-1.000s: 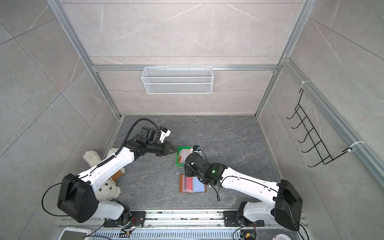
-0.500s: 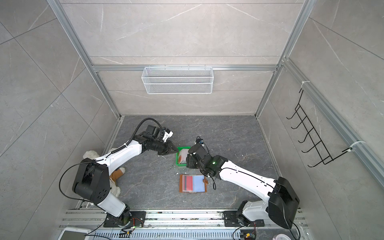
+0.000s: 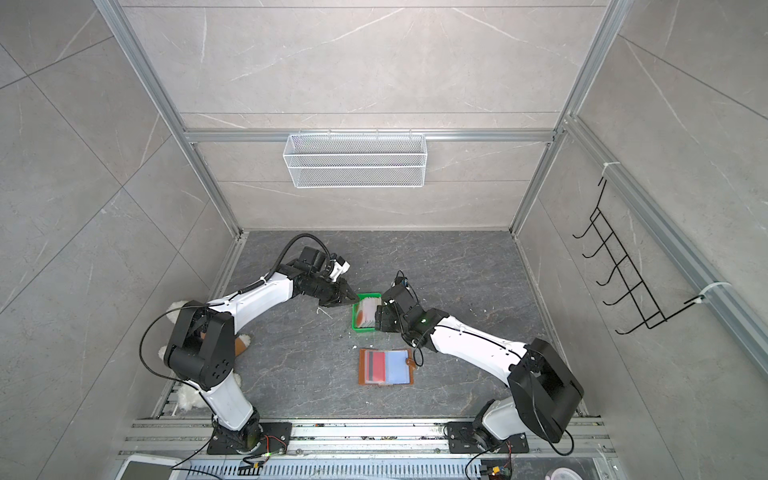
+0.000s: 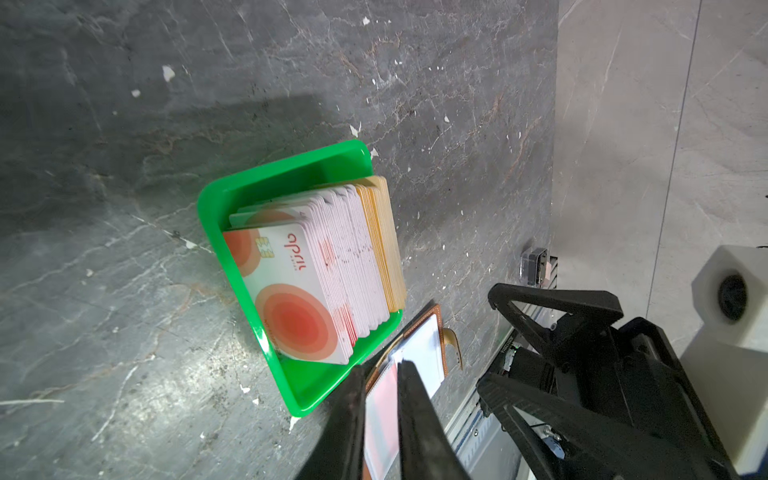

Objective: Put the credit cards into the card holder

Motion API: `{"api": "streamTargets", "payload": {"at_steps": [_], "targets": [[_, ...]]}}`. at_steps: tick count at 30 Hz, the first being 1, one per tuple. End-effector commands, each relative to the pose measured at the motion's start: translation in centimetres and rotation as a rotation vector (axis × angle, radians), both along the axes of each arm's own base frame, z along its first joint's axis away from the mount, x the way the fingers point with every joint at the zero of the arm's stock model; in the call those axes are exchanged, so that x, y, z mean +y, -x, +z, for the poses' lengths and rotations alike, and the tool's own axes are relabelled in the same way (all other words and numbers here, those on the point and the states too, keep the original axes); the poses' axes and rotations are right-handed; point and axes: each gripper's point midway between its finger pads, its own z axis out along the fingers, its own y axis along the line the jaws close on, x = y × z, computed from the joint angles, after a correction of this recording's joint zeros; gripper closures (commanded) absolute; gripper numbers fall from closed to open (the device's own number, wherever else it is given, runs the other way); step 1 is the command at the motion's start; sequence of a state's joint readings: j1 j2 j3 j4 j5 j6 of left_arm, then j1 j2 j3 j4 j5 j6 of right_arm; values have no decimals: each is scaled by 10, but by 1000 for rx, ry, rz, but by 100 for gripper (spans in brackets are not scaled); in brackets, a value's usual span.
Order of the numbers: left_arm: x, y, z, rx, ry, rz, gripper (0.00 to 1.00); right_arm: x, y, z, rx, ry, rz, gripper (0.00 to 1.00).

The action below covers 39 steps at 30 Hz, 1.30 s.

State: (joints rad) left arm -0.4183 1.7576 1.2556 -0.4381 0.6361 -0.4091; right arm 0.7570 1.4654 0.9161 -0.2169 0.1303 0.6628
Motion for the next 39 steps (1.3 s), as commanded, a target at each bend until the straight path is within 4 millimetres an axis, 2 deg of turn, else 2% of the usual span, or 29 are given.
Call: {"api": "streamTargets", "payload": {"at_steps": [1, 5, 8, 11, 15, 21, 30, 39], "targets": [[0, -17, 24, -81, 6, -16, 80, 8, -15, 19, -50, 52, 63, 26], [-5, -22, 34, -86, 22, -22, 80, 14, -21, 29, -56, 58, 80, 26], [-4, -23, 28, -80, 14, -15, 80, 18, -24, 30, -52, 33, 61, 25], [0, -21, 8, -21, -24, 14, 83, 21, -25, 21, -22, 30, 54, 22], [-5, -18, -6, 62, -27, 10, 85, 22, -25, -1, 20, 41, 36, 17], [-3, -17, -15, 98, -56, 51, 87, 29, -26, -19, 62, 34, 38, 17], [-2, -9, -22, 100, -102, 42, 88, 30, -26, -25, 81, 43, 35, 17], [0, -7, -30, 107, -146, 44, 89, 34, -24, -36, 117, 51, 47, 12]]}}
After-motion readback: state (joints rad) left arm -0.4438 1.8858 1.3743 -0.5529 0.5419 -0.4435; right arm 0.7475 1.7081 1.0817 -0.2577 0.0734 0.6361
